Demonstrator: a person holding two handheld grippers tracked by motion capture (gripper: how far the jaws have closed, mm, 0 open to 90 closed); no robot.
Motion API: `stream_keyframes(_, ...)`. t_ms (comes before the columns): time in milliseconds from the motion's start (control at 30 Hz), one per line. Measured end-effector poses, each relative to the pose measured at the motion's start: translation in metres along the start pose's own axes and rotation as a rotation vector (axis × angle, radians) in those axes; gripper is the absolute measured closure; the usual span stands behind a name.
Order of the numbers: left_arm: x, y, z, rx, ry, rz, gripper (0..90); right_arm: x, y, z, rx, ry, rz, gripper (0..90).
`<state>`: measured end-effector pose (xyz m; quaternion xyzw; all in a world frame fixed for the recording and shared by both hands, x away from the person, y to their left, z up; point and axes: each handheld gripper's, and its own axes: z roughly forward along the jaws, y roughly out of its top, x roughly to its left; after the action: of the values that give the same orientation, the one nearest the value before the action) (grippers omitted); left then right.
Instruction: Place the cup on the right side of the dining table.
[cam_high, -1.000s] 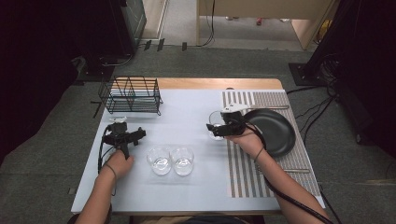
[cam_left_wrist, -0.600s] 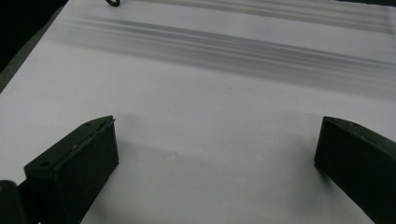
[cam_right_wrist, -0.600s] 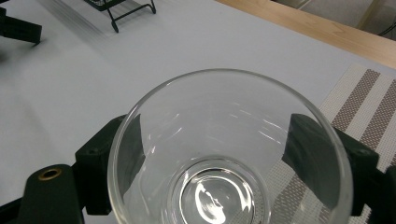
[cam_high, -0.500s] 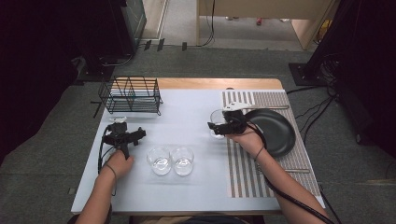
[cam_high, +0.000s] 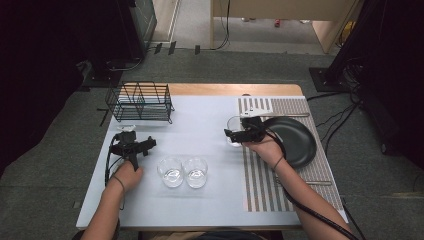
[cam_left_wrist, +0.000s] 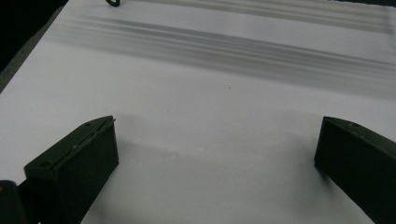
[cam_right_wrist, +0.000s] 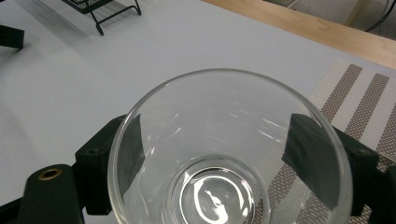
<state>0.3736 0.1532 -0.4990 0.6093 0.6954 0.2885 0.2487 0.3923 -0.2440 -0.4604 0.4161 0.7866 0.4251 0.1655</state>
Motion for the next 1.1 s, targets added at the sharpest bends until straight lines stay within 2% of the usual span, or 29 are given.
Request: stream_keyframes(1100,0.000,0.000,0.000,-0.002,0.000,-0.001,0.0,-0.016,0.006,-0.006,-0.020,-0.045,0.034,17.6)
